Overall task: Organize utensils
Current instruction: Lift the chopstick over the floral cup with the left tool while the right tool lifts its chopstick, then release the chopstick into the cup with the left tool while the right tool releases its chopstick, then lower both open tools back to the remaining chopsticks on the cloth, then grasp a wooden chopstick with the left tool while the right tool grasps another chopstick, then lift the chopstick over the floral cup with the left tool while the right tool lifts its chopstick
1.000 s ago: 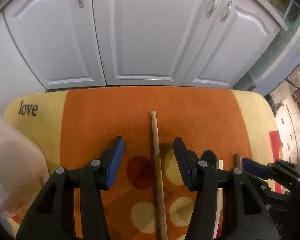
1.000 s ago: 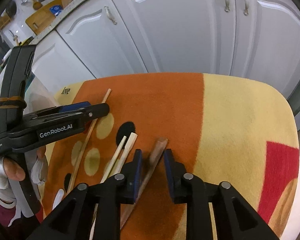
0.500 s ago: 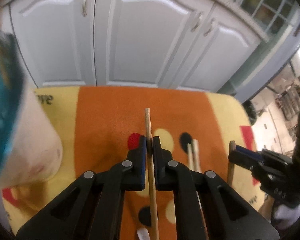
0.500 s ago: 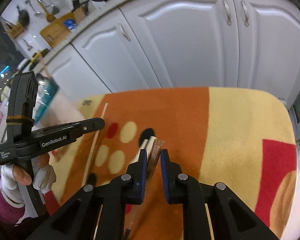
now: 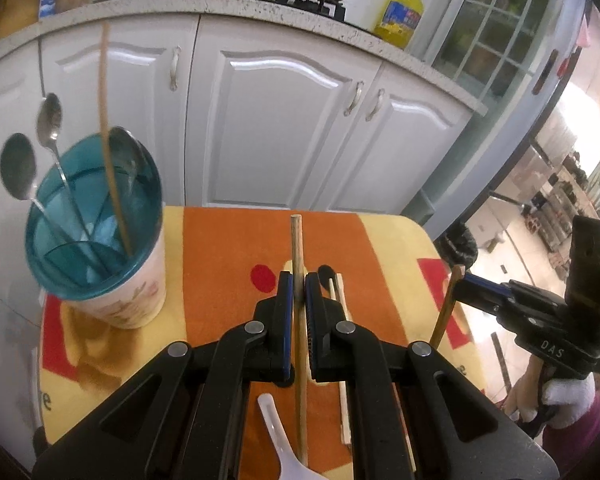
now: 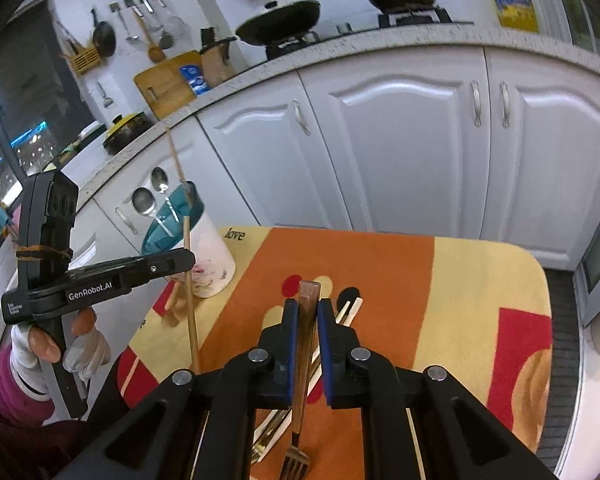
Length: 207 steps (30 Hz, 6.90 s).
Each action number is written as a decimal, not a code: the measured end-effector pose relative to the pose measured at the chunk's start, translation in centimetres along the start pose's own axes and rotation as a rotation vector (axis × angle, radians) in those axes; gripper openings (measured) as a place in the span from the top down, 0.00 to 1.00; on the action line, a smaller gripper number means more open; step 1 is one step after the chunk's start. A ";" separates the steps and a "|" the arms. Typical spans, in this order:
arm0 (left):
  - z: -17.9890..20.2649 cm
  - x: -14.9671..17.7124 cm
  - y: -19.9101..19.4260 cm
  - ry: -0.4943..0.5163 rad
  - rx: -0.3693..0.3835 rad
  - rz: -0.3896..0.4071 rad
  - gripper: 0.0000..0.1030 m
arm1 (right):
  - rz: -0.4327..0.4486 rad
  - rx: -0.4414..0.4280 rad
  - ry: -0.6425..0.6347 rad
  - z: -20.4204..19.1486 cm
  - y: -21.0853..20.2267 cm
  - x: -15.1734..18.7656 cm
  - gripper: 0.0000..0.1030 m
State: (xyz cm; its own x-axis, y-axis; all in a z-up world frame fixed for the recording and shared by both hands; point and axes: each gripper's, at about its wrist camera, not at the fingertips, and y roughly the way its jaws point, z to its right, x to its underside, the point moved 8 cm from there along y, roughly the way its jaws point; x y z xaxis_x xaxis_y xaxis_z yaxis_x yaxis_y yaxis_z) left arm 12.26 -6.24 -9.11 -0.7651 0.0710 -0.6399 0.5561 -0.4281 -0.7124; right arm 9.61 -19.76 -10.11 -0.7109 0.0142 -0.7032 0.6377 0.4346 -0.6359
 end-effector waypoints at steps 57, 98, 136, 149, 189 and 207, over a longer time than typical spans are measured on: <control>-12.0 -13.2 -16.9 -0.048 -0.292 0.383 0.96 | 0.215 -0.161 -0.364 -19.6 2.0 -19.3 0.92; -13.7 -8.0 -10.9 -0.122 -0.267 0.237 0.54 | -0.037 -0.163 -0.164 -14.1 10.7 -10.1 0.71; -5.4 0.3 -4.4 -0.031 -0.199 0.059 0.54 | -0.203 0.113 0.072 2.7 7.7 4.9 0.72; -4.5 2.9 -0.7 -0.016 -0.173 -0.043 0.54 | -0.290 0.251 -0.014 3.9 13.1 5.4 0.81; 0.6 4.1 14.8 0.070 -0.040 -0.357 0.96 | -0.326 0.142 0.050 6.7 14.3 3.3 0.83; 0.7 2.9 12.0 0.060 -0.032 -0.273 0.96 | -0.163 0.013 0.107 5.4 8.4 1.4 0.94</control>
State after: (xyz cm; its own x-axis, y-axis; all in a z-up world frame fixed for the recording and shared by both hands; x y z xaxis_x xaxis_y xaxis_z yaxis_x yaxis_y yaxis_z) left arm 16.53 -11.81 -19.32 -0.8680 0.2331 -0.4385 0.3430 -0.3571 -0.8688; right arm 15.54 -20.95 -18.18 -0.8317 0.0403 -0.5537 0.5153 0.4270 -0.7430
